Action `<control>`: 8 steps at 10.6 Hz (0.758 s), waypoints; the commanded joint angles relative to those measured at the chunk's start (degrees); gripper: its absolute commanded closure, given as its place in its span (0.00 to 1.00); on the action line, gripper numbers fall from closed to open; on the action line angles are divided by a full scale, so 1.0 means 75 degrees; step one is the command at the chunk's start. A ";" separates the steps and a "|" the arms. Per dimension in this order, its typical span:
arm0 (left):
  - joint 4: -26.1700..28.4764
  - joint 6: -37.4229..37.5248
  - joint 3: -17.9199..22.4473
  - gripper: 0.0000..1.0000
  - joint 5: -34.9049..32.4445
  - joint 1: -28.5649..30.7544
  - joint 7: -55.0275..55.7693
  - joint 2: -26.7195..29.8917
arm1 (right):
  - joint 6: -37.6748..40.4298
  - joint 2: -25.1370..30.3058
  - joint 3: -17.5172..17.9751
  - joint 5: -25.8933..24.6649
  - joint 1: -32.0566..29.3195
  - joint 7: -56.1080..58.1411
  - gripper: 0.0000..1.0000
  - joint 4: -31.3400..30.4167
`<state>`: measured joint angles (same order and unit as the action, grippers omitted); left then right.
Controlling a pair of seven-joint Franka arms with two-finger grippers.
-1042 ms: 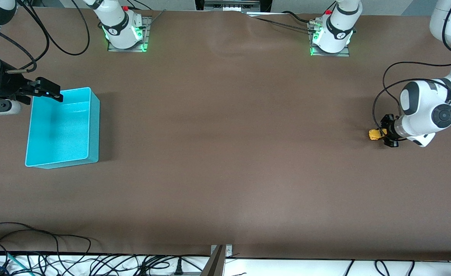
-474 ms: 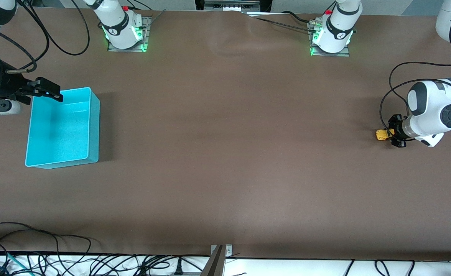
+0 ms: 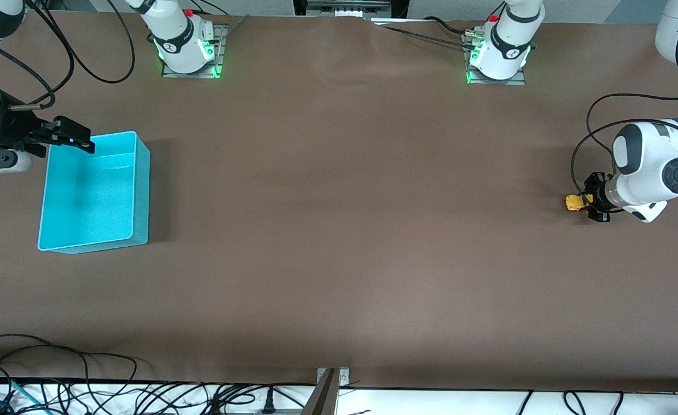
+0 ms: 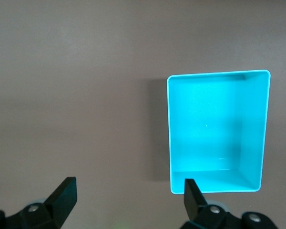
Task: Wind up and store yellow beetle car
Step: 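Drag the yellow car backward along the table with the left gripper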
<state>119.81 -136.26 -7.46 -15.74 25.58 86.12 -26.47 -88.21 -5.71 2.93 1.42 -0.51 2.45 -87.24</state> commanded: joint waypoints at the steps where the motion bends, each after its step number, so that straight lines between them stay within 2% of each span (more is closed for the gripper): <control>1: -0.0342 -0.0325 -0.0013 1.00 -0.0280 0.0011 -0.0091 -0.0713 | -0.0039 0.0011 -0.0004 0.0127 -0.0038 0.0095 0.00 -0.0005; 4: -0.0342 -0.0324 -0.0037 1.00 -0.0280 0.0011 -0.0080 -0.0701 | -0.0039 0.0011 -0.0015 0.0127 -0.0038 0.0095 0.00 0.0007; 5: -0.0342 -0.0324 -0.0037 0.69 -0.0280 0.0011 -0.0138 -0.0666 | -0.0039 0.0011 -0.0015 0.0127 -0.0038 0.0095 0.00 0.0007; 6: -0.0342 -0.0324 -0.0060 0.44 -0.0280 0.0022 -0.0127 -0.0585 | -0.0039 0.0011 -0.0004 0.0127 -0.0038 0.0095 0.00 0.0007; 7: -0.0342 -0.0324 -0.0060 0.39 -0.0268 0.0022 -0.0115 -0.0421 | -0.0039 0.0011 -0.0015 0.0127 -0.0038 0.0095 0.00 -0.0005; 8: -0.0342 -0.0208 -0.0072 0.23 -0.0233 0.0034 -0.0115 -0.0315 | -0.0039 0.0011 -0.0015 0.0127 -0.0038 0.0130 0.00 -0.0005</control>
<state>119.28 -138.08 -7.64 -15.78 25.54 85.72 -27.78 -88.22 -5.71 2.92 1.42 -0.51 2.47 -87.24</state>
